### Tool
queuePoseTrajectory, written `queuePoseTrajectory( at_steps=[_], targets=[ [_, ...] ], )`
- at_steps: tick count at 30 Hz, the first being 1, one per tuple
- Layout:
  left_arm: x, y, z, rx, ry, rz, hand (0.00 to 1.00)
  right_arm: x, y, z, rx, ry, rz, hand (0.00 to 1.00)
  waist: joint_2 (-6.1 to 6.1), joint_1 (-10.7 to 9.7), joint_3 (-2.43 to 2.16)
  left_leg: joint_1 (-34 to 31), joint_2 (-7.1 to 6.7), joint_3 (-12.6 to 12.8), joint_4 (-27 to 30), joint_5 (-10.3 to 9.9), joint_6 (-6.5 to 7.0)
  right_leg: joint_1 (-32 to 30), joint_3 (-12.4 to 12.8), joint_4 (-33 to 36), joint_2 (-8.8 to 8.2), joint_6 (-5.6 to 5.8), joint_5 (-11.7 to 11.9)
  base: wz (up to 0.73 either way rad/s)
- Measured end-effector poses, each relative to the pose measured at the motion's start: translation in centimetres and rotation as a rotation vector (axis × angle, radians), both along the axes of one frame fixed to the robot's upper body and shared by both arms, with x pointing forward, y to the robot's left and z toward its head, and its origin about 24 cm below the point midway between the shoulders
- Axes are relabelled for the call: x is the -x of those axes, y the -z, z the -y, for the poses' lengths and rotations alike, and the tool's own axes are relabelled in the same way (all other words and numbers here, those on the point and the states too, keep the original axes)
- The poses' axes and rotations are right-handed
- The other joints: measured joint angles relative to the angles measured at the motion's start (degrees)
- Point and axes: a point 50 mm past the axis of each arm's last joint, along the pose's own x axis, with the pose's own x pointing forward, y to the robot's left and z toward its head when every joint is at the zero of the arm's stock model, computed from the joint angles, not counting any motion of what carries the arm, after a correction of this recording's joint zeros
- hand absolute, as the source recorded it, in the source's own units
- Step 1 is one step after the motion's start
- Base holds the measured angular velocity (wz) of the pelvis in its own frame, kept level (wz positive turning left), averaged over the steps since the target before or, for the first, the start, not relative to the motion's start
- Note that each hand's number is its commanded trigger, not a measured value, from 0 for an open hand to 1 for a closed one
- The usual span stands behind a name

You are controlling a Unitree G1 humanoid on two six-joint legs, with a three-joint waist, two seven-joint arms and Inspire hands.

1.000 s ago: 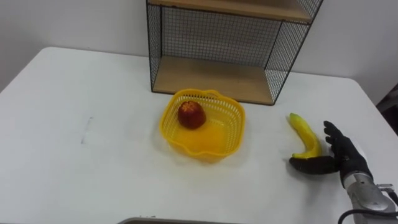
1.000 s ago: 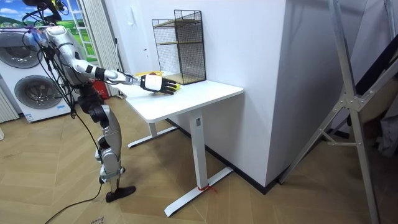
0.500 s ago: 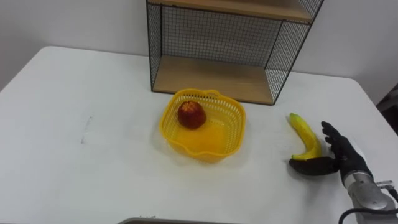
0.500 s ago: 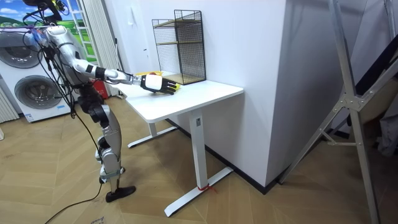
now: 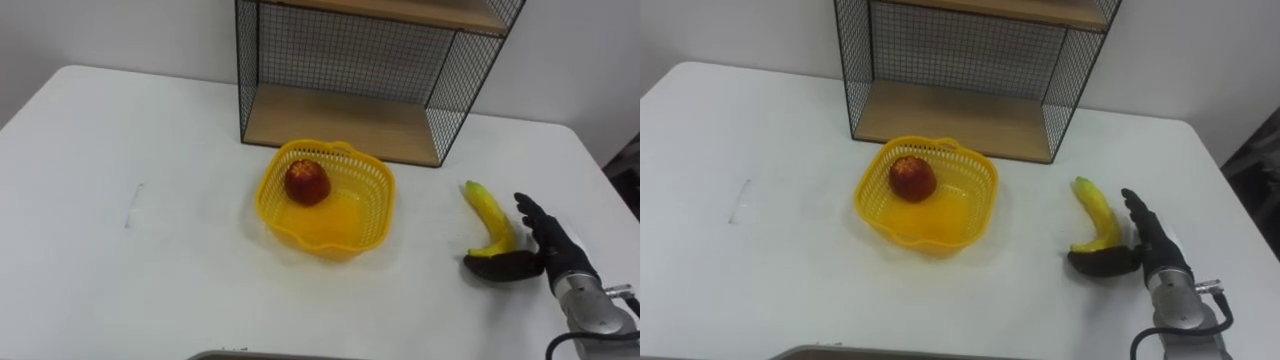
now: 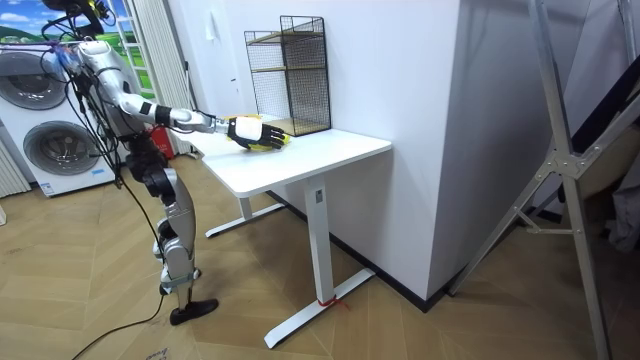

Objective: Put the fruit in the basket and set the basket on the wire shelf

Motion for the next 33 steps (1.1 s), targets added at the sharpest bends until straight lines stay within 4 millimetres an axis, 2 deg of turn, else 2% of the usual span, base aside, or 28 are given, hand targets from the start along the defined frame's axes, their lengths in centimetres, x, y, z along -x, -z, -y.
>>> queuePoseTrajectory(
  at_steps=[3,4,5,6,12,15,20,23,33],
  targets=[
    [-0.09,-0.06,-0.16,-0.002,0.001,0.001,0.0,-0.29,-0.41,-0.2,0.05,-0.032,-0.002,0.02,0.01,-0.1,-0.01,-0.3,0.01,-0.1,0.2,0.0,0.0,-0.2,-0.1,0.1,0.0,-0.01,0.0,0.0],
    [-0.08,-0.09,-0.26,-0.003,0.002,0.0,0.0,-0.36,-0.49,-0.28,0.06,-0.04,-0.002,0.28,0.03,0.0,-0.02,-0.3,0.02,-0.1,0.2,0.0,0.0,-0.2,-0.1,0.1,0.01,-0.01,0.0,0.0],
    [-0.05,-0.11,-0.32,-0.004,0.003,-0.002,0.0,-0.42,-0.57,-0.32,0.074,-0.048,-0.004,0.91,0.06,0.0,-0.03,-0.3,0.02,-0.1,0.2,0.0,0.0,-0.2,-0.1,0.1,0.01,-0.01,0.0,0.0],
    [-0.01,-0.12,-0.35,-0.004,0.003,-0.003,0.0,-0.44,-0.61,-0.34,0.082,-0.053,-0.005,1.0,0.07,0.0,-0.04,-0.3,0.02,-0.1,0.2,0.0,0.0,-0.2,-0.1,0.1,0.01,-0.01,0.0,0.0],
    [0.05,-0.13,-0.39,-0.007,-0.005,0.0,0.0,-0.64,-0.58,-0.96,0.144,-0.108,-0.029,1.0,0.25,-0.1,-0.13,-0.3,0.02,-0.8,0.8,0.0,0.0,0.3,-0.6,0.3,-0.02,-0.13,0.1,0.05],
    [-0.22,-0.1,-0.27,-0.005,0.011,0.002,0.0,-0.57,-0.43,-0.97,0.245,-0.123,-0.049,1.0,0.52,0.1,-0.27,-0.2,0.02,-1.1,0.8,-0.1,0.05,0.6,-1.0,0.5,-0.06,-0.14,0.1,0.06],
    [-0.34,-0.08,-0.15,-0.003,0.026,0.002,0.0,-0.47,-0.34,-0.73,0.318,-0.121,-0.069,1.0,0.51,1.2,-0.31,-0.4,0.0,-1.2,1.3,-0.1,0.06,0.6,-0.9,0.2,-0.09,-0.15,0.1,0.0],
    [-0.5,-0.12,-0.18,-0.004,0.028,0.008,0.0,-0.47,-0.46,-0.46,0.337,-0.101,-0.067,1.0,0.4,1.7,-0.33,-0.4,-0.02,-1.2,1.2,-0.1,0.06,0.6,-0.9,0.1,-0.08,-0.14,0.1,0.0],
    [-0.79,-0.12,-0.17,-0.004,0.03,0.016,0.0,-0.63,-0.88,-0.18,0.352,-0.073,-0.037,1.0,0.38,1.5,-0.34,-0.3,-0.02,-1.3,1.1,-0.1,0.04,0.7,-0.9,0.1,-0.01,-0.13,0.1,0.0]
  ],
)
